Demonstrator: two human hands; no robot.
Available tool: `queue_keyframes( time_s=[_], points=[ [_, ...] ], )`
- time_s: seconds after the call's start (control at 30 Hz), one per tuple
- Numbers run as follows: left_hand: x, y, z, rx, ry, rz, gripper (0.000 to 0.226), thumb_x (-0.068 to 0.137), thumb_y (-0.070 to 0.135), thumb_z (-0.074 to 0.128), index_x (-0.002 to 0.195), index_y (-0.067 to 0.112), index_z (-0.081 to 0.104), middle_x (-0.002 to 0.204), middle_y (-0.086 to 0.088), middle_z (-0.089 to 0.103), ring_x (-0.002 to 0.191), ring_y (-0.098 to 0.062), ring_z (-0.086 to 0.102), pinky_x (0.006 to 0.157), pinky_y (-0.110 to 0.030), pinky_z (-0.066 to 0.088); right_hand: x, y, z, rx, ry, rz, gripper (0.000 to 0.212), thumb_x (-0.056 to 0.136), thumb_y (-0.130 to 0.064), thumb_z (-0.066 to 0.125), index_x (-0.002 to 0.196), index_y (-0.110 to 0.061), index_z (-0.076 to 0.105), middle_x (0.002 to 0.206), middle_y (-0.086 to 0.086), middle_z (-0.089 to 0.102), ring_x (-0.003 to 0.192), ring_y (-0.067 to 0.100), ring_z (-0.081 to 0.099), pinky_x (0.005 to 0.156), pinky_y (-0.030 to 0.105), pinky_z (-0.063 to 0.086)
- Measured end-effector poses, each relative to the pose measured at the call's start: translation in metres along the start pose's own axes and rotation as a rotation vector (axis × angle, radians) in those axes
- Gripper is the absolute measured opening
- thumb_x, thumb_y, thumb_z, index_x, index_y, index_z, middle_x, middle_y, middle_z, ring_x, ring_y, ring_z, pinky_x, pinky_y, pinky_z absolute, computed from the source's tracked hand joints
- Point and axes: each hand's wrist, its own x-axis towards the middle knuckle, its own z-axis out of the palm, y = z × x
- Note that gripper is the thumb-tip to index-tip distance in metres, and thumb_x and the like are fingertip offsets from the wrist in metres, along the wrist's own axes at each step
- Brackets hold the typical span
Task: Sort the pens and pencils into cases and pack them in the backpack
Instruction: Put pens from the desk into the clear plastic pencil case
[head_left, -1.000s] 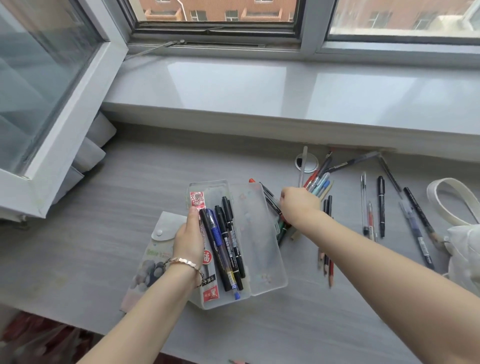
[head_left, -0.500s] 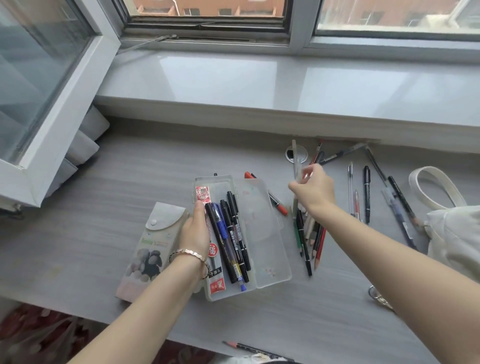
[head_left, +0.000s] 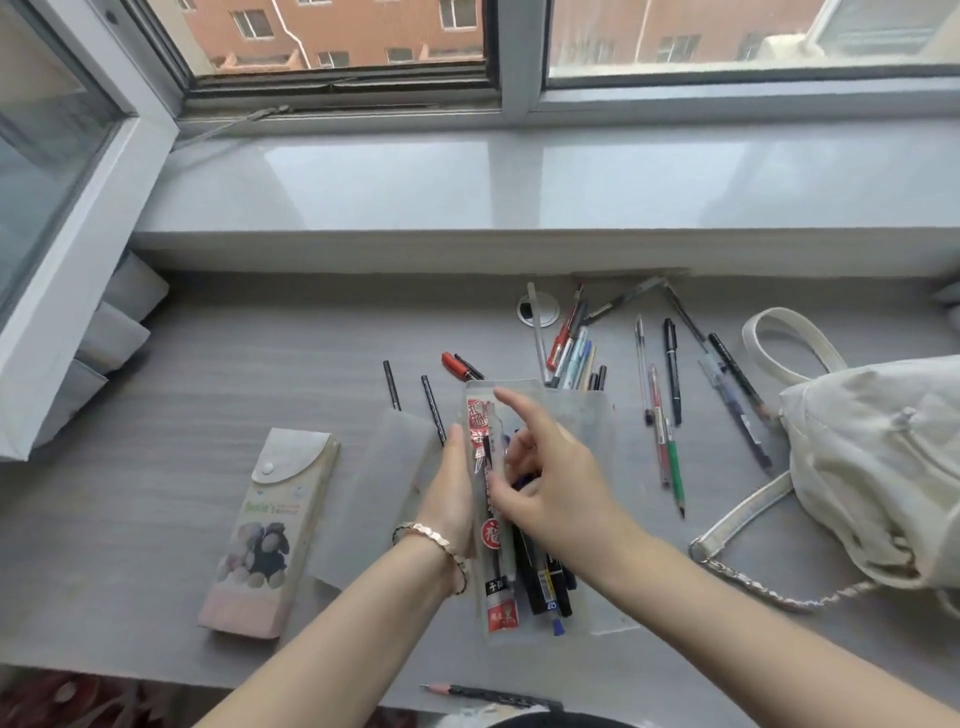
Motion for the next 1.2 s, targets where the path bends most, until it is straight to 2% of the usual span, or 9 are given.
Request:
queue_keyframes(
  time_s=[0.17,0.27,0.57,0.67,0.8,0.9,0.97,1.07,1.2],
  points=[
    [-0.003,-0.002,0.006,-0.047,-0.023,-0.008,0.069,0.089,0.064,0.021,0.075,0.014,0.066,0.074,-0.007,0.067,0.067,-0.018,0.065,0.064,-0.026,0.051,-0.024,0.013,0.003,-0.246,0.087,-0.191,0.053,0.079,-0.023,0.063,0.124,-0.034,0.037,0.089,-0.014,0.045,0.066,0.001,0.046,0.072,0.024,0.046],
    [-0.002,-0.002,0.008,-0.107,-0.102,-0.015,0.070,0.091,0.060,0.019,0.073,0.012,0.066,0.059,-0.005,0.071,0.052,-0.014,0.068,0.045,-0.018,0.050,-0.029,0.026,0.004,-0.533,0.199,-0.358,0.033,0.081,-0.029,0.051,0.113,-0.021,0.054,0.102,0.004,0.064,0.099,0.012,0.049,0.083,0.027,0.040],
    [-0.002,-0.001,0.003,-0.081,0.009,0.074,0.057,0.089,0.055,0.041,0.105,0.007,0.067,0.097,-0.015,0.072,0.087,-0.027,0.070,0.084,-0.040,0.054,-0.043,0.029,0.004,-0.489,0.114,-0.356,0.028,0.080,-0.033,0.052,0.090,-0.016,0.071,0.128,0.008,0.058,0.127,0.019,0.038,0.101,0.031,0.029],
    [-0.002,-0.001,0.000,0.039,0.092,0.150,0.048,0.090,0.053,0.042,0.098,0.014,0.068,0.099,-0.013,0.072,0.092,-0.030,0.068,0.092,-0.049,0.051,-0.036,0.026,-0.015,-0.291,0.237,-0.155,0.029,0.084,-0.031,0.054,0.104,-0.015,0.069,0.131,0.003,0.054,0.128,0.014,0.038,0.108,0.028,0.023],
    [-0.008,0.001,-0.002,0.243,0.134,0.249,0.046,0.093,0.047,0.037,0.090,0.012,0.066,0.086,-0.007,0.070,0.083,-0.023,0.067,0.086,-0.039,0.052,-0.021,0.050,-0.051,-0.032,0.230,0.493,0.046,0.091,-0.033,0.052,0.130,-0.008,0.049,0.137,0.006,0.047,0.130,0.020,0.040,0.109,0.029,0.027],
    [-0.009,-0.002,-0.004,0.322,0.182,0.269,0.048,0.092,0.050,0.034,0.093,0.012,0.063,0.084,-0.002,0.067,0.077,-0.014,0.063,0.072,-0.027,0.050,-0.022,0.057,-0.057,0.409,0.093,0.788,0.047,0.094,-0.044,0.042,0.106,-0.004,0.064,0.102,0.012,0.069,0.091,0.024,0.066,0.083,0.037,0.053],
    [-0.006,-0.004,-0.007,0.290,0.167,0.252,0.061,0.084,0.063,0.032,0.094,0.012,0.064,0.091,-0.010,0.070,0.084,-0.023,0.067,0.082,-0.037,0.053,-0.028,0.048,-0.061,0.562,0.118,0.712,0.040,0.094,-0.040,0.040,0.094,-0.010,0.068,0.089,0.008,0.074,0.077,0.019,0.069,0.069,0.028,0.054],
    [-0.009,-0.003,-0.005,0.199,0.116,0.222,0.088,0.055,0.086,0.026,0.097,0.020,0.066,0.104,-0.016,0.070,0.094,-0.030,0.068,0.090,-0.045,0.052,-0.036,0.030,-0.060,0.571,0.031,0.436,0.036,0.088,-0.042,0.041,0.091,-0.023,0.072,0.106,-0.002,0.071,0.098,0.009,0.065,0.087,0.027,0.049],
    [-0.016,0.001,0.003,-0.012,-0.151,0.099,0.075,0.076,0.072,0.026,0.105,0.017,0.068,0.099,-0.011,0.073,0.089,-0.023,0.071,0.076,-0.035,0.058,-0.045,0.022,-0.022,0.114,-0.173,0.116,0.027,0.090,-0.023,0.056,0.095,-0.050,0.061,0.140,-0.024,0.026,0.131,-0.011,0.022,0.109,0.011,0.016]
  ],
)
